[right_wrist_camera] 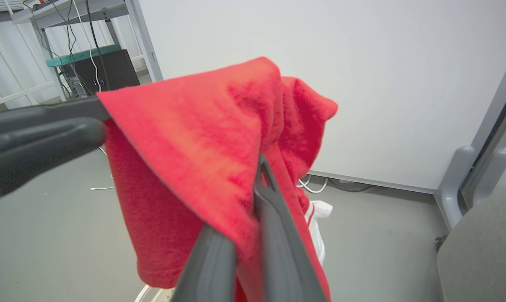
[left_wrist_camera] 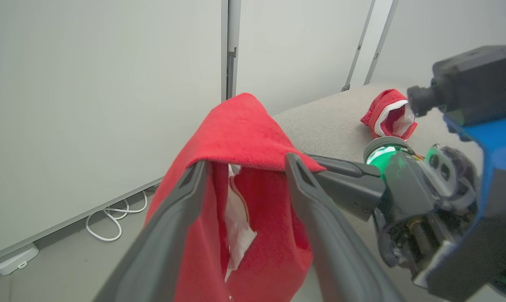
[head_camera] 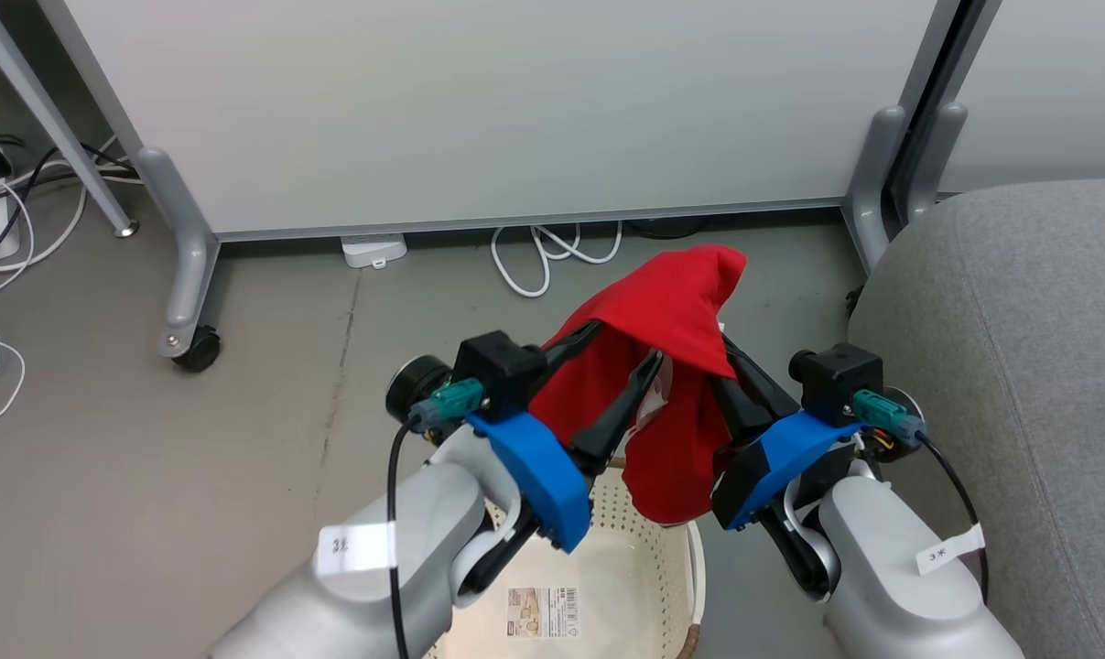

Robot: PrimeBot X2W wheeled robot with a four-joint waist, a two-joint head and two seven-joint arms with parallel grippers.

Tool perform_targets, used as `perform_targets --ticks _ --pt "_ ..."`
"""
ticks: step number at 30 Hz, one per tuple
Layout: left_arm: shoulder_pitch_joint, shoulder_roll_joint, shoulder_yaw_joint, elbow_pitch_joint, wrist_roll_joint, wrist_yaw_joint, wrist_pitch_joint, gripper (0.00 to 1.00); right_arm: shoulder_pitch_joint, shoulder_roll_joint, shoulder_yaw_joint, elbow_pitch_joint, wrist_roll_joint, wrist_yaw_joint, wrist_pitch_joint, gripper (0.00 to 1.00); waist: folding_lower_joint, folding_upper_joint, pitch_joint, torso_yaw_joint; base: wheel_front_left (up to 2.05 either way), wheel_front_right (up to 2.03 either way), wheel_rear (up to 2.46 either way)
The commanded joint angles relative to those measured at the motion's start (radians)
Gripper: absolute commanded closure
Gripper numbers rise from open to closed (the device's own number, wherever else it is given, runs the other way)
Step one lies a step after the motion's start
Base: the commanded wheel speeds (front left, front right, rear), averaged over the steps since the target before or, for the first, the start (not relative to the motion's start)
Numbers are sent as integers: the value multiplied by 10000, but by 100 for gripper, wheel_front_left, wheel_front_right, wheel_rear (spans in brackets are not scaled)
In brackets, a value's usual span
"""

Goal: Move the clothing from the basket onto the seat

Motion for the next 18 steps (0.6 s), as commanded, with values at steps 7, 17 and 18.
perform_targets --ticks 7,17,18 --pt "1405 521 1434 -1185 1232 -20 -40 0 101 -3 -76 -111 -34 1 -34 100 0 -1 64 2 0 0 0" --pt "3332 852 3418 -2314 2985 -20 -37 0 144 -3 -151 -196 -76 1 -36 100 0 -1 97 -35 0 0 0" --pt "3495 847 3561 -2382 3094 -20 -37 0 149 -3 -159 -195 -85 1 -36 100 0 -1 93 -33 0 0 0"
